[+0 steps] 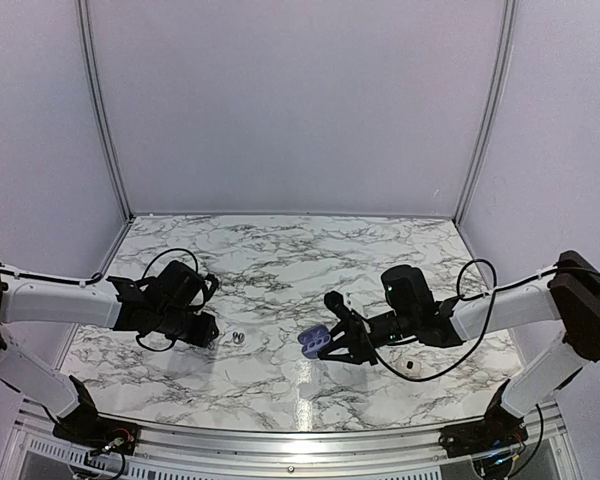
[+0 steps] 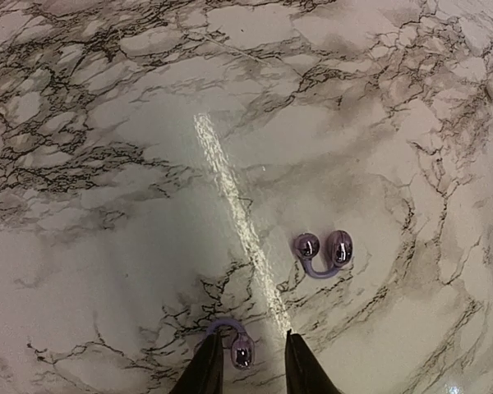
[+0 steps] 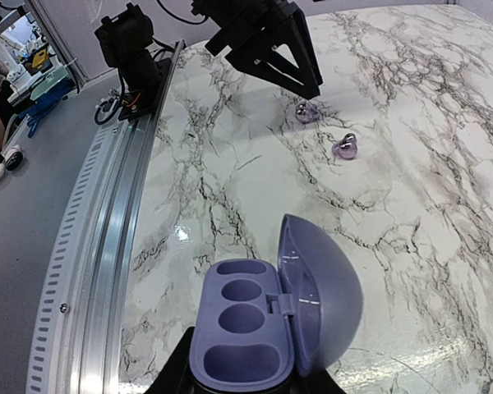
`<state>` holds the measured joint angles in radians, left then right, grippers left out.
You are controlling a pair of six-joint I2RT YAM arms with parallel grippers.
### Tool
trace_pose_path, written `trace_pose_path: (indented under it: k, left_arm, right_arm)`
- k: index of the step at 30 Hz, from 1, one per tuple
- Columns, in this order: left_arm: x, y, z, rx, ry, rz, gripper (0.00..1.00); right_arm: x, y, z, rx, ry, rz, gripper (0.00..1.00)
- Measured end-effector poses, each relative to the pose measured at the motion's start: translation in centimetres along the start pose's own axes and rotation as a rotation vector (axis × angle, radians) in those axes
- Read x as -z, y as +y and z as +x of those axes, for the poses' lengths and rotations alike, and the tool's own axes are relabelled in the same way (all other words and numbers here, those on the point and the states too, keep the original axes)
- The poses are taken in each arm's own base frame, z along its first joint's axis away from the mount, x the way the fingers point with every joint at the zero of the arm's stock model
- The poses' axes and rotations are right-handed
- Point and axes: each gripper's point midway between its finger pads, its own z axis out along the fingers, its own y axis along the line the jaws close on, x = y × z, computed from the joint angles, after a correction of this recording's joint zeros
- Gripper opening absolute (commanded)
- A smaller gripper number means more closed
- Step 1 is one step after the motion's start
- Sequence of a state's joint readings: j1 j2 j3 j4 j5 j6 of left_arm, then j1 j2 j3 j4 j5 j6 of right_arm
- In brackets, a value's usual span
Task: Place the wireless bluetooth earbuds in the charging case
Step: Pick up the right earbud from the center of the board.
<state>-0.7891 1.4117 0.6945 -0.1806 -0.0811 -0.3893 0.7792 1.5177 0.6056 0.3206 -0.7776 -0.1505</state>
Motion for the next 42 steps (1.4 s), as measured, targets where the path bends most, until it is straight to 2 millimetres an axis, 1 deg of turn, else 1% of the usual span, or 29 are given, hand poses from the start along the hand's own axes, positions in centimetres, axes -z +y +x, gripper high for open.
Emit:
trace_pose_path:
  k: [2, 5, 11, 14, 19, 27, 31, 36, 42]
  left_arm:
    - [0.1, 0.1, -0.1, -0.001, 0.0, -0.011, 0.27]
    - [0.1, 0.6, 0.2, 0.0, 0.013, -0.032, 0.25]
    - [-0.1, 1.8, 0.5, 0.033, 0.027, -0.069, 0.23]
    - [-0.4, 2.6, 1.1, 0.042, 0.045, -0.09, 0.22]
    - [-0.9, 3.3, 2.2, 0.044, 0.076, -0.106, 0.22]
    - [-1.2, 2.6, 2.4, 0.039, 0.085, -0.067, 0.22]
    - [-1.6, 2.5, 3.1, 0.034, 0.112, -0.057, 0.22]
    - [-1.8, 2.3, 3.3, 0.026, 0.116, -0.044, 0.17]
    - [-1.8, 2.2, 3.2, 0.022, 0.111, -0.041, 0.1]
  right_arm:
    - [0.0, 0.0, 0.0, -0.001, 0.001, 0.0, 0.0]
    - [0.0, 0.0, 0.0, -0.001, 0.001, 0.0, 0.0]
    - [0.0, 0.0, 0.0, -0.001, 0.001, 0.0, 0.0]
    - [0.0, 0.0, 0.0, -0.001, 0.001, -0.001, 0.0]
    - [-0.1, 0.0, 0.0, -0.001, 0.001, -0.001, 0.0]
    - [-0.2, -0.1, 0.3, -0.009, 0.008, -0.004, 0.0]
    - [-0.2, -0.1, 0.2, -0.008, 0.007, -0.004, 0.0]
    - [-0.2, -0.2, 0.2, -0.007, 0.006, -0.004, 0.0]
    - [-0.3, -0.1, 0.2, -0.004, 0.006, -0.003, 0.0]
